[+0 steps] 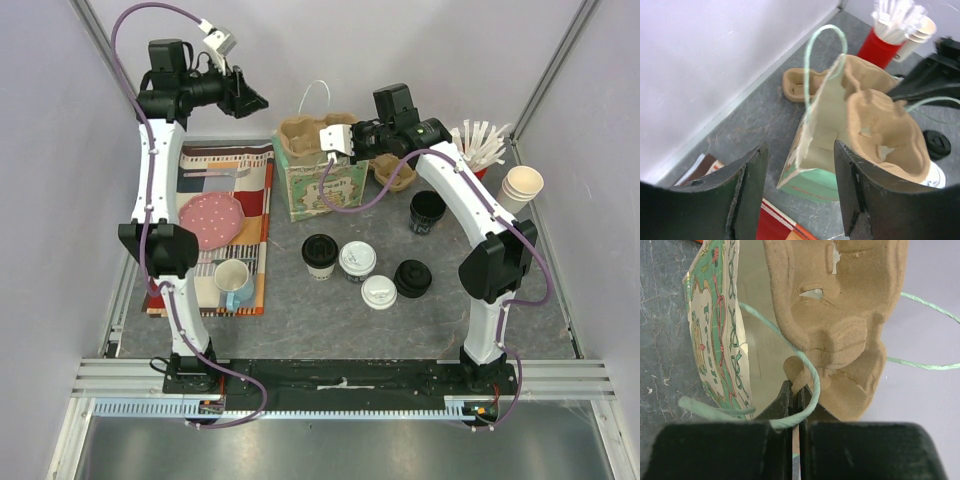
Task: Pack the takeout coffee
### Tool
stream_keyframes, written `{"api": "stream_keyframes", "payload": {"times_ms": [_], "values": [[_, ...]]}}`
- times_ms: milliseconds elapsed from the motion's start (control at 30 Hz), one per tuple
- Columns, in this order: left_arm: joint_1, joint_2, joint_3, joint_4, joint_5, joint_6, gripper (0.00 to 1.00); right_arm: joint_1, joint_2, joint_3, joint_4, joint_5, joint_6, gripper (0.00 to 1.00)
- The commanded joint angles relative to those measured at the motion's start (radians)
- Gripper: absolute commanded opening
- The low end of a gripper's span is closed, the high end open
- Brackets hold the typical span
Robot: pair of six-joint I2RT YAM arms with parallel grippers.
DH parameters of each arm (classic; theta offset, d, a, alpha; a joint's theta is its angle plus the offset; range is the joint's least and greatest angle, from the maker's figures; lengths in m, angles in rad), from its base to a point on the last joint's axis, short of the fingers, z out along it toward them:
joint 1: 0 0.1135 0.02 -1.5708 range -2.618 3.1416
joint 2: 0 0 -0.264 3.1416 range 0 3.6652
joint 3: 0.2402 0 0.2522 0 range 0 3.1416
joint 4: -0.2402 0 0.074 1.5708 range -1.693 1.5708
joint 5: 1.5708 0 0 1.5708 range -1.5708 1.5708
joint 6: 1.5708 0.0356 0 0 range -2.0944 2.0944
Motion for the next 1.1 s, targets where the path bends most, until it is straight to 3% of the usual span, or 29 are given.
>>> {"api": "stream_keyframes", "payload": {"times_ms": [0, 100, 167, 200, 233, 300, 467, 500, 600, 667, 700, 800, 933, 1067], "values": [[-0.055, -0.054, 0.029, 0.011, 0.257, 0.269, 0.66, 0.000, -0.049, 0.016, -0.008, -0.015, -0.038, 0.00], [-0.068, -0.039, 0.027, 0.018, 0.356, 0.428, 0.78, 0.004, -0.058, -0.009, -0.003, 0.003, -0.063, 0.00], [-0.115, -0.034, 0.023, -0.039, 0.354, 0.587, 0.81, 0.011, -0.058, -0.013, -0.003, 0.012, -0.077, 0.00], [-0.138, -0.036, 0.023, -0.090, 0.319, 0.685, 0.82, 0.011, -0.059, -0.018, -0.005, 0.015, -0.081, 0.00], [-0.187, -0.036, 0.021, -0.154, 0.286, 0.894, 0.82, 0.014, -0.062, -0.020, -0.005, 0.022, -0.089, 0.00], [-0.226, -0.034, 0.018, -0.282, 0.203, 1.045, 0.82, 0.017, -0.065, -0.026, -0.003, 0.037, -0.094, 0.00], [-0.240, -0.030, 0.021, -0.312, 0.173, 1.081, 0.82, 0.018, -0.082, -0.055, 0.023, 0.038, -0.095, 0.00], [-0.241, -0.031, 0.020, -0.254, 0.143, 1.043, 0.81, 0.018, -0.085, -0.061, 0.033, 0.040, -0.086, 0.00], [-0.227, -0.045, 0.010, 0.035, -0.001, 0.440, 0.83, 0.018, -0.107, -0.116, 0.085, 0.046, -0.078, 0.00], [-0.221, -0.060, 0.006, 0.092, -0.117, 0.270, 0.83, 0.020, -0.122, -0.144, 0.112, 0.049, -0.069, 0.00], [-0.218, -0.068, 0.001, 0.116, -0.159, 0.101, 0.82, 0.020, -0.125, -0.145, 0.112, 0.049, -0.063, 0.00], [-0.201, -0.092, -0.032, 0.068, -0.270, -0.133, 0.79, 0.021, -0.131, -0.150, 0.118, 0.046, -0.058, 0.00], [-0.183, -0.114, -0.080, -0.078, -0.318, -0.211, 0.76, 0.021, -0.136, -0.159, 0.127, 0.049, -0.061, 0.00], [-0.178, -0.145, -0.131, -0.103, -0.195, -0.177, 0.74, 0.021, -0.136, -0.161, 0.127, 0.058, -0.066, 0.00]]}}
